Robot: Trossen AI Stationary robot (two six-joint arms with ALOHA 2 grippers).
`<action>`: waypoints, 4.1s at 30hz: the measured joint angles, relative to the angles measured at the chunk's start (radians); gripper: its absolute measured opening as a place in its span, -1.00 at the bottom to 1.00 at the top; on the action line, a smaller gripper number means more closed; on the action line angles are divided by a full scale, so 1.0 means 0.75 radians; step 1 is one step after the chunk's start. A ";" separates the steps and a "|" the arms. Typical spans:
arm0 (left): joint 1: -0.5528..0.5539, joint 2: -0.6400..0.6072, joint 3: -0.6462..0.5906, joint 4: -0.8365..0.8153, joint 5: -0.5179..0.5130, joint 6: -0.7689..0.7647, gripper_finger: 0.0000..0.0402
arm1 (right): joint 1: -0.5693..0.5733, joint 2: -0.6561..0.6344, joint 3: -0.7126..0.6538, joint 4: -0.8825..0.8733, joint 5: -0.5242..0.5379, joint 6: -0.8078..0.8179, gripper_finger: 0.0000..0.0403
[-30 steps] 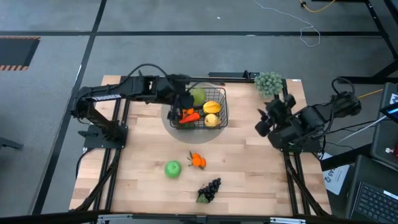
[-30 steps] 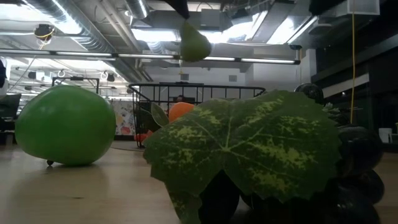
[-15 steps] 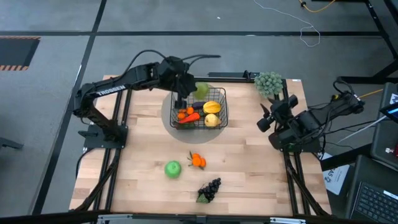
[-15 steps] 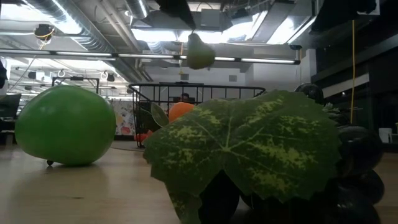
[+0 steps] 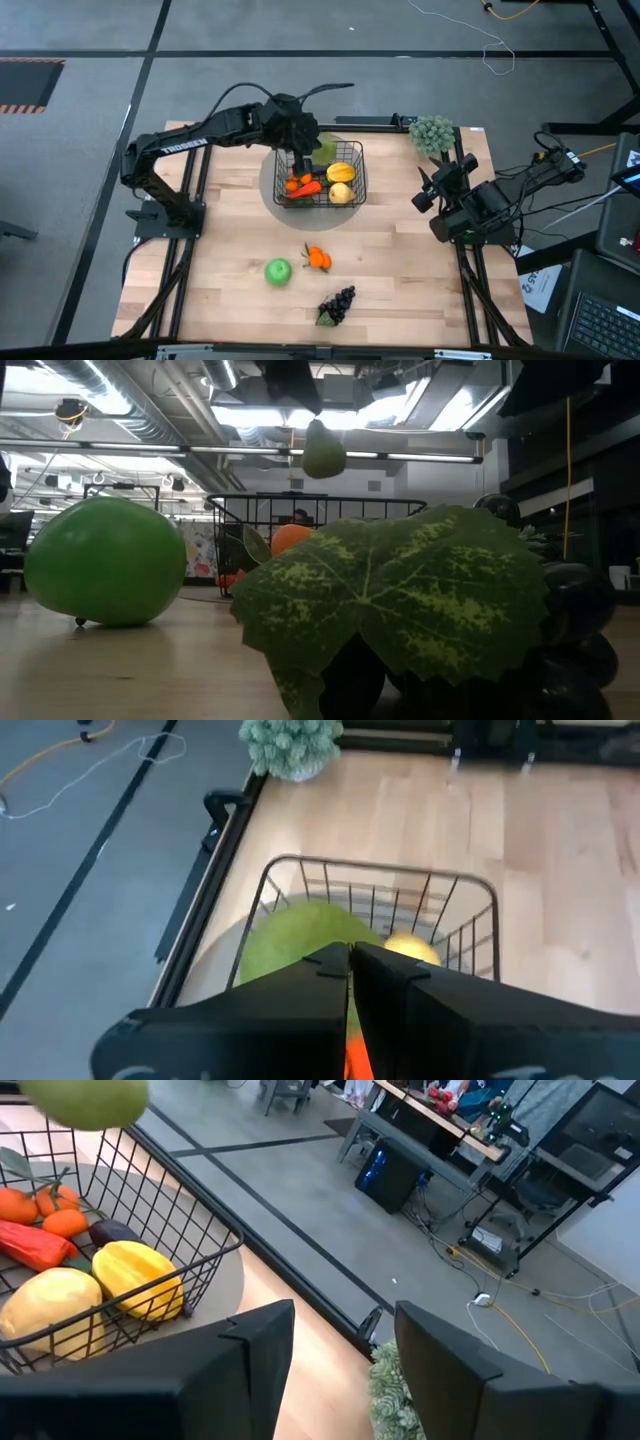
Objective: Build produce basket
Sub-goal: Put the green pear into the wire basket, then put the orange tangerines into the wire basket
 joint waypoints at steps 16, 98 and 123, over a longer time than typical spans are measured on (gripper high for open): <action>-0.014 0.149 0.000 0.001 -0.153 -0.003 -1.00 | 0.000 0.002 0.000 0.058 0.028 -0.007 -0.14; -0.917 0.145 -0.291 -0.279 0.000 -0.696 -0.41 | 0.000 0.002 0.001 0.141 0.120 -0.134 -0.14; -0.848 0.146 -0.659 0.306 -0.190 -0.631 -0.41 | 0.000 0.002 0.001 0.142 0.100 -0.134 -0.14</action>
